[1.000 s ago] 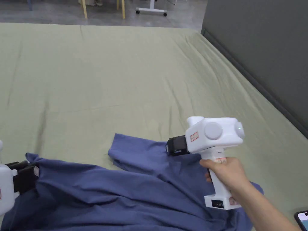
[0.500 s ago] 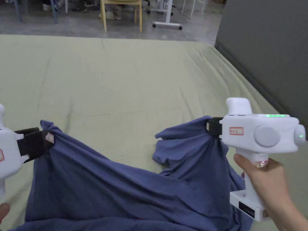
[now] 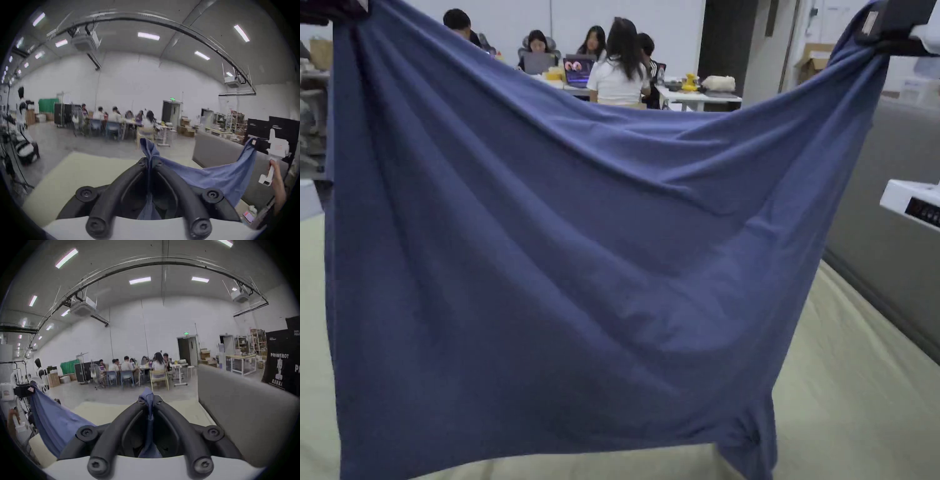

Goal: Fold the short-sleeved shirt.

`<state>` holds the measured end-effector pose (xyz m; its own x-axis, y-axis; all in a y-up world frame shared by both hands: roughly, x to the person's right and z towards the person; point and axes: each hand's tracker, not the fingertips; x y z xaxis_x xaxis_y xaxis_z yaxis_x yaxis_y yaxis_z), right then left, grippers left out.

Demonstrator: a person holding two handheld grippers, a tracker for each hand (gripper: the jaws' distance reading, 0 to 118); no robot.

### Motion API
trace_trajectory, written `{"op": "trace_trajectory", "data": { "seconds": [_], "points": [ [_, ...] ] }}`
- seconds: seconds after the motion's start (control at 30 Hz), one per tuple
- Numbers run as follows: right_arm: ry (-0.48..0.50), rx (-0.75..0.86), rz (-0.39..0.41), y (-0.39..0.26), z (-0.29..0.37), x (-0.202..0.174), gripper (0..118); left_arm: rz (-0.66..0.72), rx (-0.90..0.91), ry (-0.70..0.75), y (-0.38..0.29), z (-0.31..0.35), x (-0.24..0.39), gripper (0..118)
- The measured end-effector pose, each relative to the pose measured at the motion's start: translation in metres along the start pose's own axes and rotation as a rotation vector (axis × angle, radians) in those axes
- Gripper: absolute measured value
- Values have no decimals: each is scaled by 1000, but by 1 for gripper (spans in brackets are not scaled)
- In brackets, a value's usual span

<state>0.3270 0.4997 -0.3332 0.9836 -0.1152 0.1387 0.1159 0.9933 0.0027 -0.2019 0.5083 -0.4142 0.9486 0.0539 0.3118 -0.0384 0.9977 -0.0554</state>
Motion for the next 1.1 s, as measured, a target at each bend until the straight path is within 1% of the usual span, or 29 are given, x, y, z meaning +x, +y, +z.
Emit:
{"op": "trace_trajectory", "data": {
  "seconds": [0.07,0.1,0.13,0.17,0.23,0.27,0.3,0.4,0.53,0.67,0.77,0.87,0.97,1.03,1.1],
  "points": [
    [4,1,-18,30,-27,-5,5,-47,10,92,30,-21,-6,2],
    [1,5,-28,42,-41,-8,5,-53,2,112,43,-33,-11,2],
    [-14,6,-37,48,-56,-9,5,-40,8,134,52,-43,-16,2],
    [-21,6,-34,56,-70,-13,5,-30,8,129,60,-56,-22,2],
    [-61,17,-19,66,-91,-21,5,-6,7,168,71,-78,-31,2],
    [-77,24,-9,71,-114,-17,5,1,13,179,74,-90,-36,2],
    [-81,37,-8,73,-125,-20,5,11,19,187,78,-102,-41,2],
    [-63,62,-29,76,-151,-28,5,8,44,220,76,-134,-50,2],
    [-81,84,-21,66,-179,-38,5,2,43,243,57,-176,-59,2],
    [-79,84,-48,29,-206,-36,5,-9,8,257,8,-215,-70,2],
    [-102,35,-9,-17,-231,-31,5,9,-56,275,-40,-249,-80,2],
    [-121,-18,-1,-75,-250,-23,5,92,-120,265,-99,-283,-89,2],
    [-138,-130,15,-146,-264,-10,5,112,-227,247,-170,-309,-88,2],
    [-140,-220,1,-190,-272,0,5,133,-308,231,-214,-319,-86,2],
    [-147,-271,-42,-232,-271,7,5,158,-372,223,-252,-323,-83,2]
  ]
}}
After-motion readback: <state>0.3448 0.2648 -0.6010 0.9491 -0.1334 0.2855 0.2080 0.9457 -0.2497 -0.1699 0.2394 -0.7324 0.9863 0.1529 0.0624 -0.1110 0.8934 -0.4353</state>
